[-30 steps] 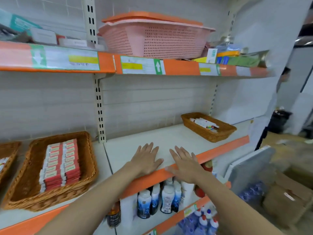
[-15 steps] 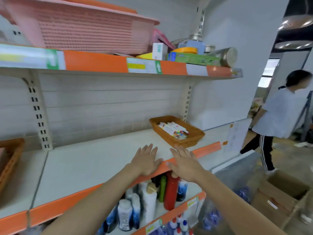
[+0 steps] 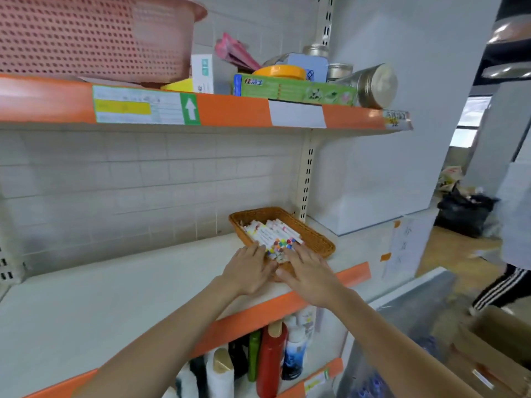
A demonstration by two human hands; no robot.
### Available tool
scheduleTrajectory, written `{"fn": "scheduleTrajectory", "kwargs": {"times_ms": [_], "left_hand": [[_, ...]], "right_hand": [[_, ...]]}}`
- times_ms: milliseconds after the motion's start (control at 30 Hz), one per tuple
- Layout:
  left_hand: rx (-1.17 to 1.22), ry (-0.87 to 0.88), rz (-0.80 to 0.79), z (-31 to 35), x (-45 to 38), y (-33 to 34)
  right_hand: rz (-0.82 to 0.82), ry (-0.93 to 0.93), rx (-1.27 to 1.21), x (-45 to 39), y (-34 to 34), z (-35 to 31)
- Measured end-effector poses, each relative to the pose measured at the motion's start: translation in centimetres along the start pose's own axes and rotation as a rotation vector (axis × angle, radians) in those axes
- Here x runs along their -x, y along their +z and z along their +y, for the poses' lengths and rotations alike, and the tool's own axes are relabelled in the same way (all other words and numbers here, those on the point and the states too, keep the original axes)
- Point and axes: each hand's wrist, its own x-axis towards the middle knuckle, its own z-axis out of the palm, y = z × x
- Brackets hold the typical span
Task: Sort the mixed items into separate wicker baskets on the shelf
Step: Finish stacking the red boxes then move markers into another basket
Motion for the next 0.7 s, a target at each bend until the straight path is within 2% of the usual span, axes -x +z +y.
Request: {"fn": "scheduleTrajectory", "kwargs": {"times_ms": [267,367,700], "left_hand": [[-0.086,-0.056,-0.024,-1.1,-7.6,-1.1],[-0.084,-0.096,-0.057,-0.8,-8.8,-1.1],[-0.110,-0.273,-0.078,-0.5,-11.3,-0.8]], "right_hand": [[0.010,0.003,0.036,-8.1,-0.9,4.1],[-0.049,-0.006,0.032,-9.9,-0.3,5.1],[-0.145,-0.193,0.019,-16.1,0.0,6.8]]}}
